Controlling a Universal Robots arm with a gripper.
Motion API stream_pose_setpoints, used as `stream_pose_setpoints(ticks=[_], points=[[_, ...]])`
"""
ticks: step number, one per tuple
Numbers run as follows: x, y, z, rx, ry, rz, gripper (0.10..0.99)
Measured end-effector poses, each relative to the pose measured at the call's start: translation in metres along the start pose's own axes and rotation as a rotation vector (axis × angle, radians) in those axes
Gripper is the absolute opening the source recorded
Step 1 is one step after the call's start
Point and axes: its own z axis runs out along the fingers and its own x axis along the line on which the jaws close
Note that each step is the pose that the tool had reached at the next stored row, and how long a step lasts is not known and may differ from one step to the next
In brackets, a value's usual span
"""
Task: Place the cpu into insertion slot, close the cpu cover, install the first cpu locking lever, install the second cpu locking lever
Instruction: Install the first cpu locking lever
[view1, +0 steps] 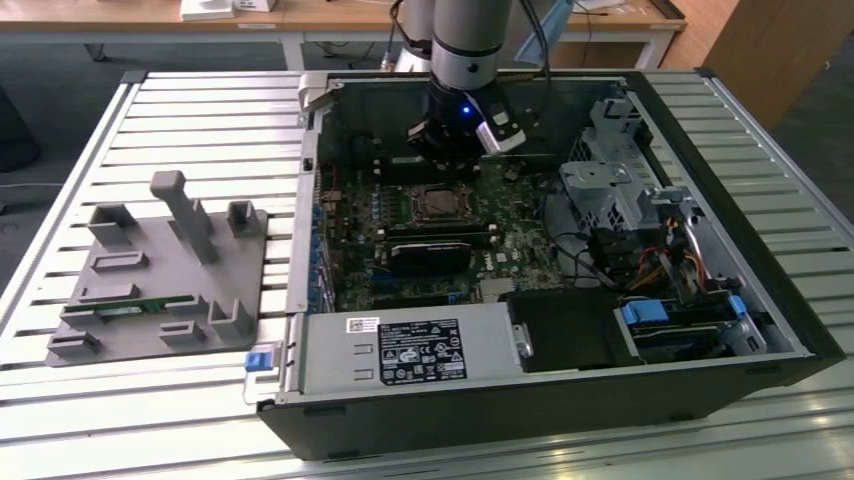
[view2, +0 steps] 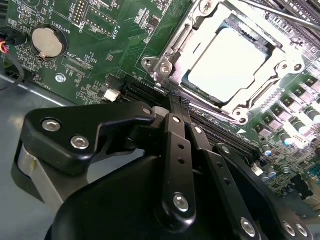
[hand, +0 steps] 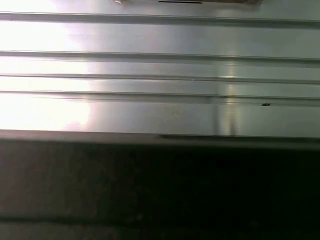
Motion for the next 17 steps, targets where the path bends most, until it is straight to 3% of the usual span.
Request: stream_pose_setpoints(ticks=[11, 17], points=[[-0.0001, 0.0002, -0.0015, 0.000, -0.0002, 0.000, 0.106], [0.0000, 0.0003, -0.0004, 0.018, 0.0001, 0.000, 0.106]])
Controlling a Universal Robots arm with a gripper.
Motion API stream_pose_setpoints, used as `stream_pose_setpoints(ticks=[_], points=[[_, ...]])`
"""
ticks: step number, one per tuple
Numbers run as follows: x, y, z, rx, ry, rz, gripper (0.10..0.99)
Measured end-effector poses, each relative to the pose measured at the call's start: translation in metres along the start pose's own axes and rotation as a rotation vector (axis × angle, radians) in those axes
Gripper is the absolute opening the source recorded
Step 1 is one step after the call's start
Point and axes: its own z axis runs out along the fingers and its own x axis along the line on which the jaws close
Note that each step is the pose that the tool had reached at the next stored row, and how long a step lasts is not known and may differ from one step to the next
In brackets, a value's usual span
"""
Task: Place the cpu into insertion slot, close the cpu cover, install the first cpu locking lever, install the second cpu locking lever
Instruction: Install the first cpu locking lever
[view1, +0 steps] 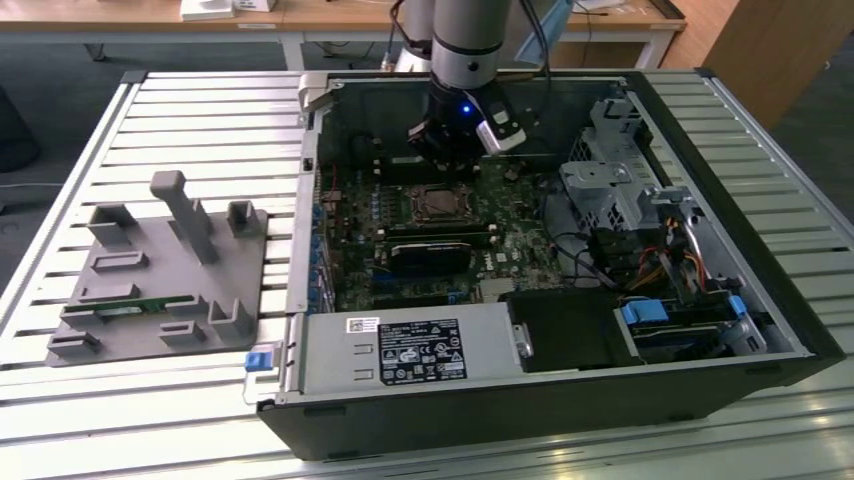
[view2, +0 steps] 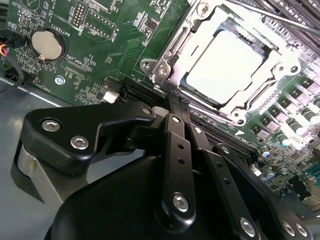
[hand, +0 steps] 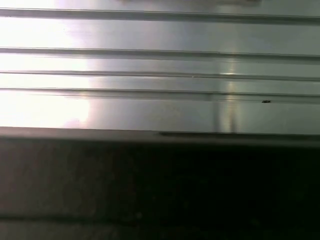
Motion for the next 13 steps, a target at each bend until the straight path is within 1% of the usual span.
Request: stream_pose_setpoints(ticks=[4, 7, 9, 13], points=[[0.0000, 0.0003, 0.0010, 0.018, 0.0003, 0.000, 0.106], [0.0000, 0.0008, 0.0021, 0.029, -0.0001, 0.000, 0.106], [-0.0001, 0.0011, 0.0024, 0.033, 0.0001, 0.000, 0.106], [0.0000, 0.0016, 0.0028, 0.034, 0.0002, 0.000, 0.106]])
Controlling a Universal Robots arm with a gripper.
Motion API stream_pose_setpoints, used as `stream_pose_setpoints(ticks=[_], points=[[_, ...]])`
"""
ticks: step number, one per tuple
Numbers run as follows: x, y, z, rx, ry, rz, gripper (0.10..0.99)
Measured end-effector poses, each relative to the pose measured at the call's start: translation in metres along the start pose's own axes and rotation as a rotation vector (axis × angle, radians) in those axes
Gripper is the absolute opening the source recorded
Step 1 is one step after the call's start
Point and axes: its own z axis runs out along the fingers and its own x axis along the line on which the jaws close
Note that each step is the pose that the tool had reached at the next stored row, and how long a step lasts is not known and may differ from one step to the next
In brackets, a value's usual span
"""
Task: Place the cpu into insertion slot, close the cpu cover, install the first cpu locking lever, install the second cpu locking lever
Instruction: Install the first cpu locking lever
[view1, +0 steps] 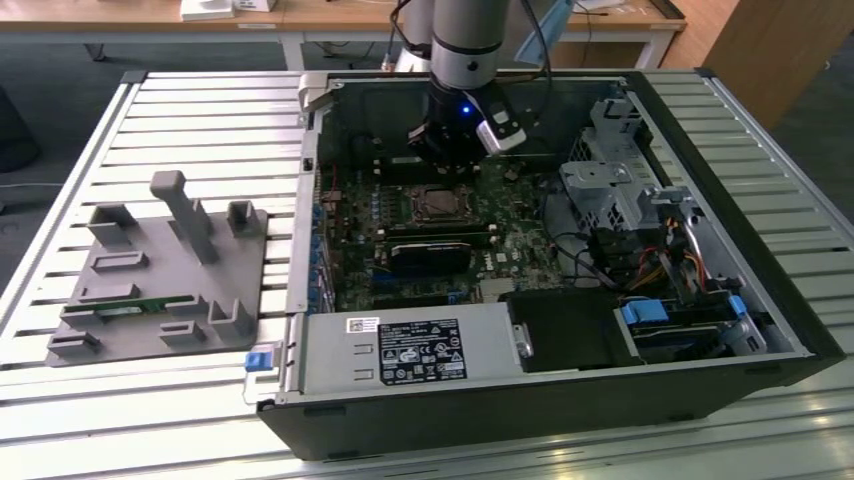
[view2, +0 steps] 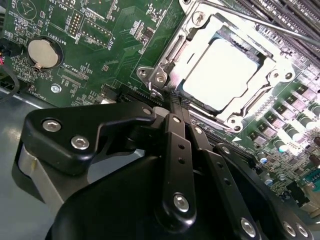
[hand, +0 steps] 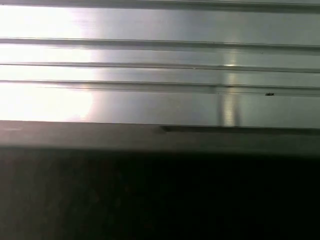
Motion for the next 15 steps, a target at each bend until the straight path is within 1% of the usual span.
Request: stream_pose_setpoints(ticks=[2, 4, 9, 15], points=[[0.0001, 0.0001, 0.0002, -0.003, 0.0000, 0.000, 0.106], [0.0000, 0.0002, 0.0004, -0.012, -0.0001, 0.000, 0.106], [0.0000, 0.0004, -0.0004, -0.013, -0.0002, 0.000, 0.106], [0.0000, 0.0006, -0.0111, -0.013, -0.0001, 0.000, 0.106]])
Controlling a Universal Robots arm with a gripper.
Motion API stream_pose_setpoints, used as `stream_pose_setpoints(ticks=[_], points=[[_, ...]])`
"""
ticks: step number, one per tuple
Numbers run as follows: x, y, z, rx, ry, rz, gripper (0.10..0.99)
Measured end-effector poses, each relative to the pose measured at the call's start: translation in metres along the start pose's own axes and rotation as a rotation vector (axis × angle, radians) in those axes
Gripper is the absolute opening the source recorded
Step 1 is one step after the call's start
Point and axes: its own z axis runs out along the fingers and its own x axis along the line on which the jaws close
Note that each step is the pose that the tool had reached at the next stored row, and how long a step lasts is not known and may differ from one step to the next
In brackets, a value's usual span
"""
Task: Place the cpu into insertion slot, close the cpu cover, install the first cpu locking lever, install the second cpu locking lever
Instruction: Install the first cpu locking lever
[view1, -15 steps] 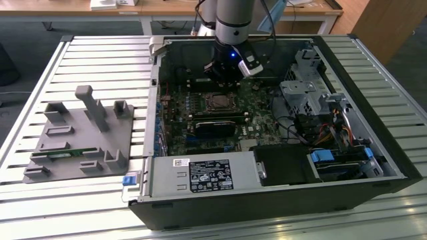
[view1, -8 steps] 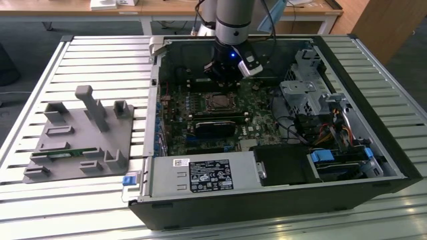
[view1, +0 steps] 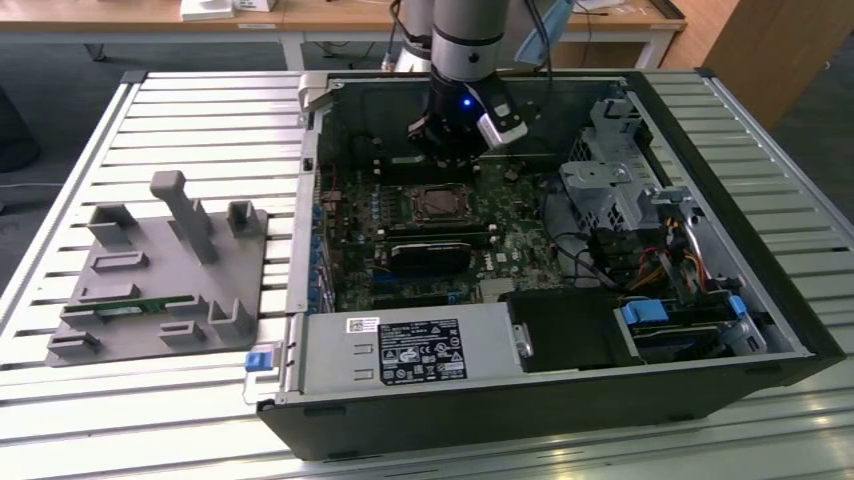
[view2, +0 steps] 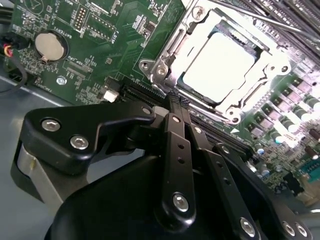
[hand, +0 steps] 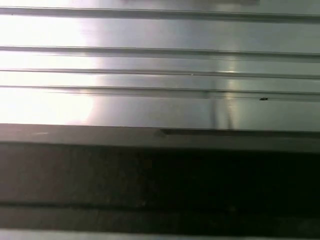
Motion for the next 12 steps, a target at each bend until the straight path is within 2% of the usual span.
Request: stream_pose_setpoints(ticks=[12], points=[[-0.0002, -0.0049, -0.0005, -0.002, -0.0001, 0.000, 0.106]])
